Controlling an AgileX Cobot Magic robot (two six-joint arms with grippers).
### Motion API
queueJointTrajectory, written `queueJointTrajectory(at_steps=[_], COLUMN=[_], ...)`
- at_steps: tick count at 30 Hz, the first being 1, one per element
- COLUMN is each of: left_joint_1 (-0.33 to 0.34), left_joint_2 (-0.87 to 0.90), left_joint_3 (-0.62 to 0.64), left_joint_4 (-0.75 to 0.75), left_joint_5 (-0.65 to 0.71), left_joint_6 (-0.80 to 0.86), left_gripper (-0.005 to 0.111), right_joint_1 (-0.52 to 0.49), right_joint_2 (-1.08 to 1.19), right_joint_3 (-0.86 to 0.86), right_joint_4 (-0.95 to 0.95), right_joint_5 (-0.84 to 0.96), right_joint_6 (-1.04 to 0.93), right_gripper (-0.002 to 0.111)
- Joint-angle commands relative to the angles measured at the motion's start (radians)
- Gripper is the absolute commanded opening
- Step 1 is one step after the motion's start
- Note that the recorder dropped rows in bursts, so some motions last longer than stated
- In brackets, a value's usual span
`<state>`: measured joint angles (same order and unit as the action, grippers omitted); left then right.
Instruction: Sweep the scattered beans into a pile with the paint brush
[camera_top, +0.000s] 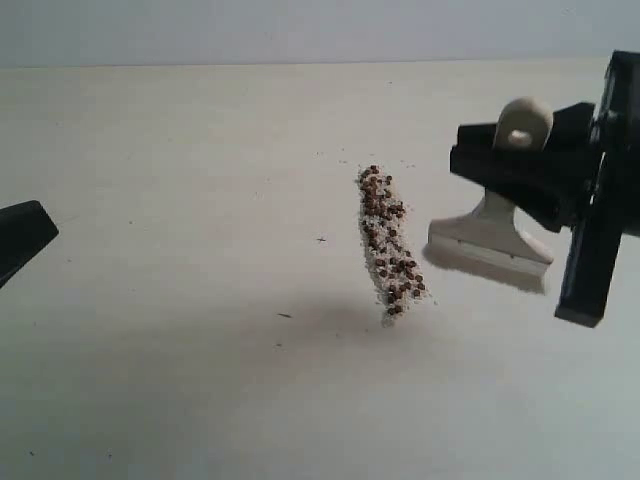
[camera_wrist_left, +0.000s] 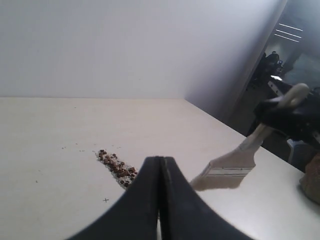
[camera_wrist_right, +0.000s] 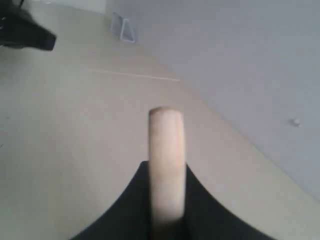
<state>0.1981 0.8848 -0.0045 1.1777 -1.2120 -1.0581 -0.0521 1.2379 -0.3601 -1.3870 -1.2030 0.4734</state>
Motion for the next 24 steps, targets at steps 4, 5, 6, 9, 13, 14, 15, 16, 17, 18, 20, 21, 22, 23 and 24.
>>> queueJointTrajectory(at_steps=[4, 5, 6, 9, 13, 14, 15, 16, 17, 18, 20, 21, 22, 23, 24], left_joint_1=[0.001, 0.001, 0.001, 0.001, 0.001, 0.001, 0.001, 0.001, 0.001, 0.001, 0.001, 0.001, 0.001, 0.001, 0.001], left_joint_2=[-0.006, -0.006, -0.006, -0.006, -0.006, -0.006, -0.006, -0.006, -0.006, -0.006, -0.006, -0.006, -0.006, -0.006, -0.006], left_joint_3=[0.005, 0.005, 0.005, 0.005, 0.005, 0.005, 0.005, 0.005, 0.005, 0.005, 0.005, 0.005, 0.005, 0.005, 0.005], left_joint_4=[-0.006, -0.006, -0.006, -0.004, -0.004, -0.004, -0.004, -0.004, -0.004, -0.004, -0.004, -0.004, -0.004, -0.004, -0.004], left_joint_5=[-0.008, -0.008, -0.008, -0.008, -0.008, -0.008, -0.008, -0.008, -0.008, -0.008, -0.008, -0.008, -0.008, -0.008, -0.008], left_joint_6=[-0.008, -0.008, -0.008, -0.008, -0.008, -0.008, -0.008, -0.008, -0.008, -0.008, -0.008, -0.008, -0.008, -0.008, -0.008], left_gripper=[0.000, 0.000, 0.000, 0.000, 0.000, 0.000, 0.000, 0.000, 0.000, 0.000, 0.000, 0.000, 0.000, 0.000, 0.000], right_joint_1=[-0.006, -0.006, -0.006, -0.006, -0.006, -0.006, -0.006, -0.006, -0.006, -0.006, -0.006, -0.006, -0.006, -0.006, -0.006], right_joint_2=[0.020, 0.010, 0.008, 0.008, 0.008, 0.008, 0.008, 0.008, 0.008, 0.008, 0.008, 0.008, 0.008, 0.008, 0.008], right_joint_3=[-0.007, -0.007, -0.007, -0.007, -0.007, -0.007, -0.007, -0.007, -0.007, -0.007, -0.007, -0.007, -0.007, -0.007, -0.007], right_joint_4=[-0.084, -0.084, -0.084, -0.086, -0.086, -0.086, -0.086, -0.086, -0.086, -0.086, -0.086, -0.086, -0.086, -0.086, -0.086], right_joint_5=[-0.018, -0.018, -0.018, -0.018, -0.018, -0.018, -0.018, -0.018, -0.018, -0.018, -0.018, -0.018, -0.018, -0.018, -0.018], right_joint_6=[-0.027, -0.027, -0.027, -0.027, -0.027, -0.027, -0.027, -0.027, -0.027, -0.027, -0.027, -0.027, -0.027, -0.027, -0.025], right_gripper=[0.000, 0.000, 0.000, 0.000, 0.000, 0.000, 0.000, 0.000, 0.000, 0.000, 0.000, 0.000, 0.000, 0.000, 0.000])
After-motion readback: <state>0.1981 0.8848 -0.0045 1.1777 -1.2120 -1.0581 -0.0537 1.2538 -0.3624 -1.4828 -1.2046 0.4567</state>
